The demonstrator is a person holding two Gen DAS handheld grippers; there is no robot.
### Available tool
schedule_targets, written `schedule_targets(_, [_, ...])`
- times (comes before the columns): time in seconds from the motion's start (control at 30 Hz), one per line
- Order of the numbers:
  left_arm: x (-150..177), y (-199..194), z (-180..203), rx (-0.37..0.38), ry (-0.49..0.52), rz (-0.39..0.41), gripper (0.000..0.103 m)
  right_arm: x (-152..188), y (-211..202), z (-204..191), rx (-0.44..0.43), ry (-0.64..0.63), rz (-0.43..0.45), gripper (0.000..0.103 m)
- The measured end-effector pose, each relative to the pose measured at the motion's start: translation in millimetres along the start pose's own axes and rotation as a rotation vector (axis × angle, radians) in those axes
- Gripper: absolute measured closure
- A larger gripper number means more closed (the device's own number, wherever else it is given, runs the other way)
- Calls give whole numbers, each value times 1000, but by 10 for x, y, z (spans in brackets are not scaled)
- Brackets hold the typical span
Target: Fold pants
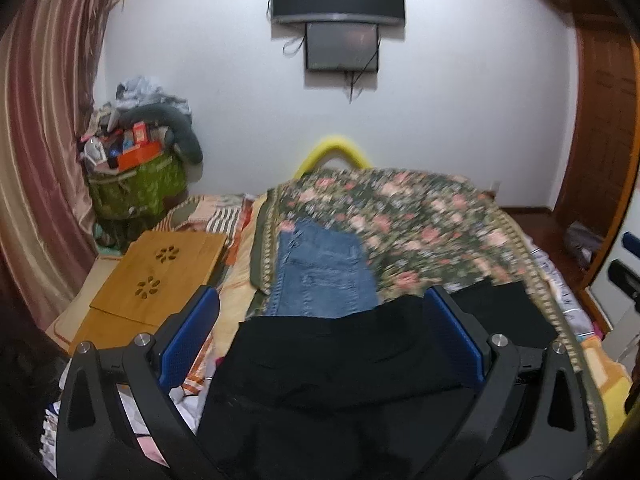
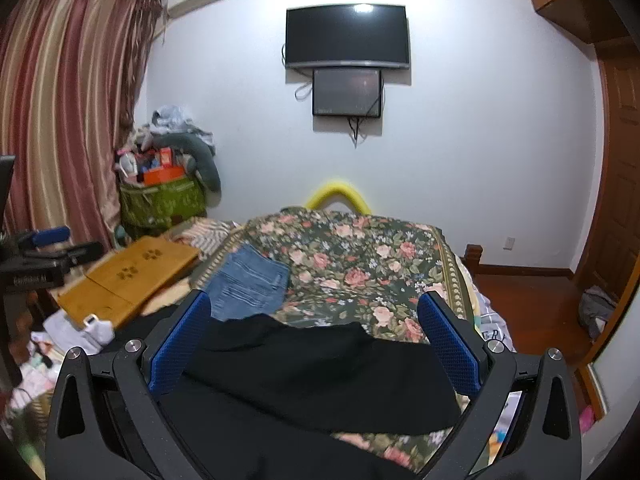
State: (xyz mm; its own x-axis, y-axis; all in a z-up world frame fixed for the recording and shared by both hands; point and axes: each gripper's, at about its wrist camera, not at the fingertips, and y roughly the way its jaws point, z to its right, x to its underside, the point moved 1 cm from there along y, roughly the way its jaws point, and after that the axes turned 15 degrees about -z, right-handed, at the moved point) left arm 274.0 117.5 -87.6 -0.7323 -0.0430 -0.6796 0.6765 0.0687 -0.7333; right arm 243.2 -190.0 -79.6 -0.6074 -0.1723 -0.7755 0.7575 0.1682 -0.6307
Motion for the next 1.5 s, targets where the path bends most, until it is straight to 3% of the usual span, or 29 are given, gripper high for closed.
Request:
schedule_targets(0.2, [-193,851,-375,-56,12,-122,0,-21,579,162,-9,-6,-125,0])
schedule_targets(0.3, [-173,1385,-563,-71,5,-221,0,32,910,210,-23,-21,-208,0])
schedule_targets(0.47, [-38,2141,-829,-55,-61,-407,14,83,1443,270,-56,-55,-335,2])
schedule_targets(0.57, [55,2560,-997,-57,-99,-501,21,114,1730,282,-56,-100,-411,11])
schedule_targets(0.7, [120,2935,-1133,-31,-151,-572,23,71,2044,283,-82,-151,-461,12])
schedule_targets(0.83, [153,3180,-1163,13,-170,-622,24,25,2299,304,-56,-173,-483,12])
schedule_targets(0.9, [169,3276,-1116,39,-149,-649,32,29,2431,337,-49,-179,-503,14])
schedule_targets(1.0, [206,3366,-1040,3,-121,-670,47,79,2599,332,-88,-196,-557,30])
schedule_targets(1.07, [210,3365,-1017,-26,-102,-668,56,142,2653,329,-148,-174,-581,47])
schedule_targets(1.13, [197,3306,-1017,-46,-96,-650,69,141,2642,345,-164,-149,-580,52])
schedule_targets(1.27, [167,3147,-1036,-57,-83,-629,83,188,2564,318,-171,-157,-575,88])
schedule_targets(1.3, [156,3111,-1034,-64,-82,-625,87,209,2543,300,-172,-169,-578,93])
schedule_targets(1.4, [98,2949,-1056,-84,-83,-599,93,256,2495,256,-175,-196,-595,97])
schedule_targets(1.5, [35,2669,-1090,-97,-76,-539,93,279,2420,250,-164,-199,-592,98])
